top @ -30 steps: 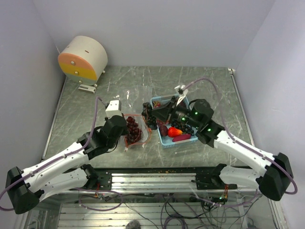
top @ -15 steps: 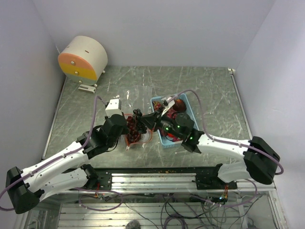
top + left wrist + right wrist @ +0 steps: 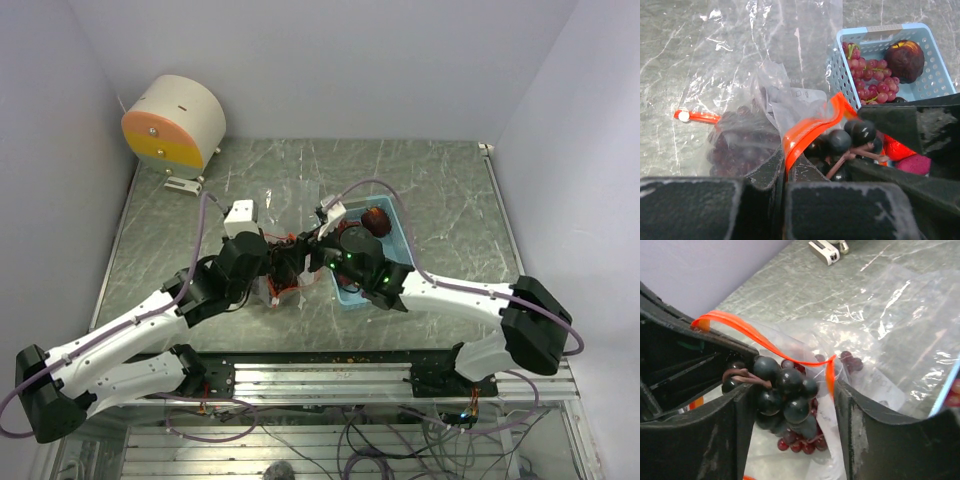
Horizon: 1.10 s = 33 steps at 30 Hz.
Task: Place the food in the zip-top bag and seal the zipper
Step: Place the fake fruit in the zipper food storage bag, then pick up the fake fruit from the bin.
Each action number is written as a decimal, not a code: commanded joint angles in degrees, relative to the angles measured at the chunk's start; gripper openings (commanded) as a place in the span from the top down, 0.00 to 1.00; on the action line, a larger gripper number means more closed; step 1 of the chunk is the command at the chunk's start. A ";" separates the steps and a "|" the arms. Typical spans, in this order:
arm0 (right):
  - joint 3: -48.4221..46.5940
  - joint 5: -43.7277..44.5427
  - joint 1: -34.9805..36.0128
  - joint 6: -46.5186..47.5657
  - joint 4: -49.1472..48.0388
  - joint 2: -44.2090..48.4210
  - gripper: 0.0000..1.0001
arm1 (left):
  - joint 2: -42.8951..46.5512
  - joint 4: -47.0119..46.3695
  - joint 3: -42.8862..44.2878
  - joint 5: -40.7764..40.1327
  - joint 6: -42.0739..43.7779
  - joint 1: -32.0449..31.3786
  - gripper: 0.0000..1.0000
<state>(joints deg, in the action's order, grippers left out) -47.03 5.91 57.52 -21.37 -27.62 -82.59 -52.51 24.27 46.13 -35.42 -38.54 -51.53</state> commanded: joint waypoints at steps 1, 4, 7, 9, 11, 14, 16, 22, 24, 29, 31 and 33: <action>-3.57 0.96 1.10 4.58 9.52 5.25 0.34 | -1.21 -1.09 2.92 -0.53 1.22 -0.11 0.93; -3.86 1.94 1.18 5.62 14.13 9.71 0.27 | -2.46 -0.60 3.65 -1.07 1.51 -0.11 0.93; -3.52 7.45 1.11 6.26 18.12 14.28 0.17 | -2.99 -0.04 4.04 -1.09 1.53 -0.14 0.93; -4.26 14.10 0.95 6.23 21.49 16.08 0.12 | -2.29 -0.10 3.84 -1.29 1.53 -0.08 0.93; -6.75 24.00 0.36 5.23 25.90 15.37 0.08 | -0.85 -0.53 3.00 -1.51 1.73 -0.12 0.93; -13.75 31.97 -5.47 -1.18 38.79 10.07 0.08 | 3.46 -3.12 0.73 -0.09 2.07 -0.10 0.93; -16.30 27.23 -12.08 -3.72 45.58 6.14 0.08 | 6.22 -4.14 -0.40 1.05 1.98 -0.10 0.93; -13.30 18.04 -20.19 -4.47 47.16 0.52 0.09 | 8.46 -0.06 0.59 1.50 1.77 -0.12 0.93; -13.08 16.81 -20.63 -4.26 48.71 -1.75 0.10 | 8.14 1.27 1.01 1.61 1.76 -0.12 0.93; -10.67 11.96 -21.21 -3.58 49.68 -5.24 0.10 | 7.94 1.52 0.11 2.43 1.28 -0.08 0.93; -8.53 13.54 -21.48 -4.08 50.76 -5.93 0.11 | 7.53 1.24 -0.15 2.04 1.59 -0.12 0.93; -7.67 15.38 -22.18 -4.84 51.42 -6.18 0.11 | 6.87 1.60 0.26 1.74 1.93 -0.15 0.93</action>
<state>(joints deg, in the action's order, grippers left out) -56.62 20.21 36.56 -24.88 20.82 -88.03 -45.17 27.00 45.19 -33.85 -37.06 -51.55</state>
